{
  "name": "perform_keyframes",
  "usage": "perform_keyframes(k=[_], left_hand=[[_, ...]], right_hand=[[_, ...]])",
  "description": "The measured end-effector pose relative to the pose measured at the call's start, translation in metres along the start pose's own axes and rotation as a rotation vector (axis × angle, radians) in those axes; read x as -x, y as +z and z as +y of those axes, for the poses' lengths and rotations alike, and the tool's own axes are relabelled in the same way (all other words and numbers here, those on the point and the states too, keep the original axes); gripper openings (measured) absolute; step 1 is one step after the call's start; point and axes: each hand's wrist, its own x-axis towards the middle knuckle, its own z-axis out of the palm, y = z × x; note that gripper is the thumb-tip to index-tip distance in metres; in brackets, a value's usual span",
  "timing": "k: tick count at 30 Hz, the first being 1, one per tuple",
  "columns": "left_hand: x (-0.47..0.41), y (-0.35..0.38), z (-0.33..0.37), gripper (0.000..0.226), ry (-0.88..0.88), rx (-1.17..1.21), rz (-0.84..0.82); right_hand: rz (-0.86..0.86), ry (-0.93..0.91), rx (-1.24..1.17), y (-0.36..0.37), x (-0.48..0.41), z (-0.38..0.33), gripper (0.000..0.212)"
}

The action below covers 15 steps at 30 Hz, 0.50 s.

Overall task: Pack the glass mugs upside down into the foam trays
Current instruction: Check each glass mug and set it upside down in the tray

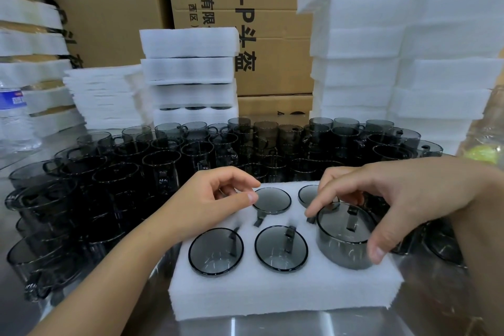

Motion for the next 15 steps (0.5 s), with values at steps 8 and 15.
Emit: perform_keyframes(k=[8, 15], left_hand=[[0.0004, 0.0005, 0.0015, 0.014, -0.009, 0.018, 0.004], [-0.0003, 0.0011, 0.0013, 0.015, -0.020, 0.022, 0.005]], right_hand=[[-0.015, -0.011, -0.015, -0.0014, 0.0017, -0.0001, 0.065], [-0.028, 0.009, -0.007, -0.0005, -0.0012, 0.0026, 0.066]])
